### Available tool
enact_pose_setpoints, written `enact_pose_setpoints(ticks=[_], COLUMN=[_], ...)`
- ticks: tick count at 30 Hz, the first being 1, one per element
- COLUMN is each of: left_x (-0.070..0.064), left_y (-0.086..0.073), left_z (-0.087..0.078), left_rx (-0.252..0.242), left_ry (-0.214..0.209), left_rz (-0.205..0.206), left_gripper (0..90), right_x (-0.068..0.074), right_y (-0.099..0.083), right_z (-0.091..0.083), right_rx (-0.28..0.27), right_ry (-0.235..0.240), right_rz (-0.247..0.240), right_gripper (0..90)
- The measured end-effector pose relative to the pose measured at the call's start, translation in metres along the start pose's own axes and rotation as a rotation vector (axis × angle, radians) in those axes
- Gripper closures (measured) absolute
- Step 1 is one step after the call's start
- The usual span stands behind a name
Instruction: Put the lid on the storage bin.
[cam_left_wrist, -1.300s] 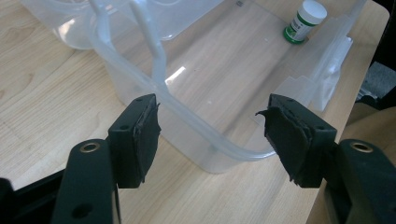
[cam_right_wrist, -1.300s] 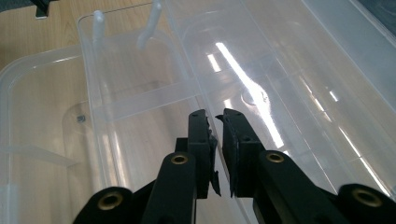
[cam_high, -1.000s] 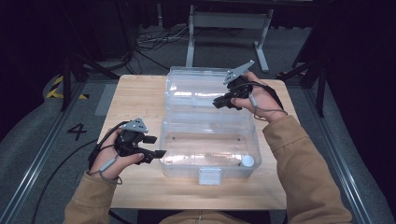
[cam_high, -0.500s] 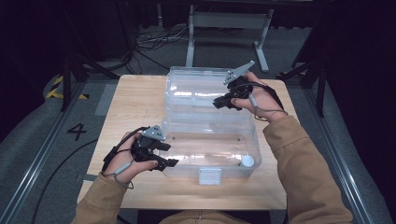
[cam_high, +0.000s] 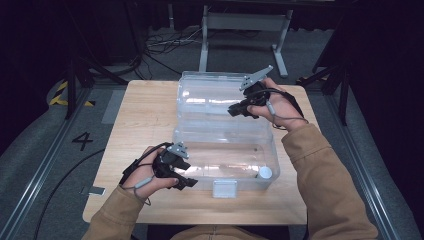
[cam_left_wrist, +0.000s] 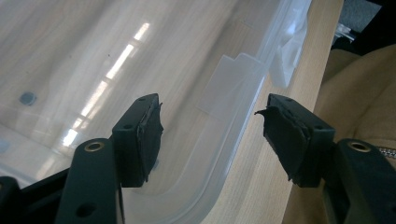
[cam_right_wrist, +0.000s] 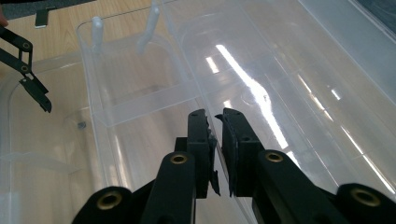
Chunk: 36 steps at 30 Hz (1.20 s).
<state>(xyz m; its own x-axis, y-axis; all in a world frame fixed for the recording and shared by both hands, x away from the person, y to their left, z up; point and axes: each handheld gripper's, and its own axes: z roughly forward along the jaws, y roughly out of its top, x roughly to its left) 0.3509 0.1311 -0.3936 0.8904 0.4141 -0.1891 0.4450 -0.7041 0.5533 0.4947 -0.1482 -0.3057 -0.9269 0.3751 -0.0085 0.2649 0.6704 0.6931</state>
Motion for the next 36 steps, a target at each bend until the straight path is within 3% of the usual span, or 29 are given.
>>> enact_pose_setpoints(ticks=[8,12,13,17,36], left_x=[-0.002,-0.003,-0.002,0.000,-0.001], left_y=[0.000,0.000,0.000,0.000,0.000], left_z=[0.010,0.012,0.013,0.014,0.015], left_rx=[0.049,0.064,0.088,0.113,0.116], left_ry=[-0.026,-0.040,-0.053,-0.023,-0.013], left_rz=[0.041,0.054,0.064,0.077,0.096], left_gripper=[47.8,59.9,63.5,75.0,76.5], right_x=[0.000,0.000,0.001,0.001,0.009], right_y=[0.000,0.000,0.000,0.000,-0.001], right_z=[0.000,0.000,0.000,0.000,-0.004], right_rx=[-0.001,0.000,-0.001,-0.002,-0.007], right_ry=[-0.001,-0.001,-0.002,-0.002,-0.005], right_rz=[0.002,0.002,0.001,0.003,-0.012], right_gripper=[82.6,82.6,82.6,82.6,83.5])
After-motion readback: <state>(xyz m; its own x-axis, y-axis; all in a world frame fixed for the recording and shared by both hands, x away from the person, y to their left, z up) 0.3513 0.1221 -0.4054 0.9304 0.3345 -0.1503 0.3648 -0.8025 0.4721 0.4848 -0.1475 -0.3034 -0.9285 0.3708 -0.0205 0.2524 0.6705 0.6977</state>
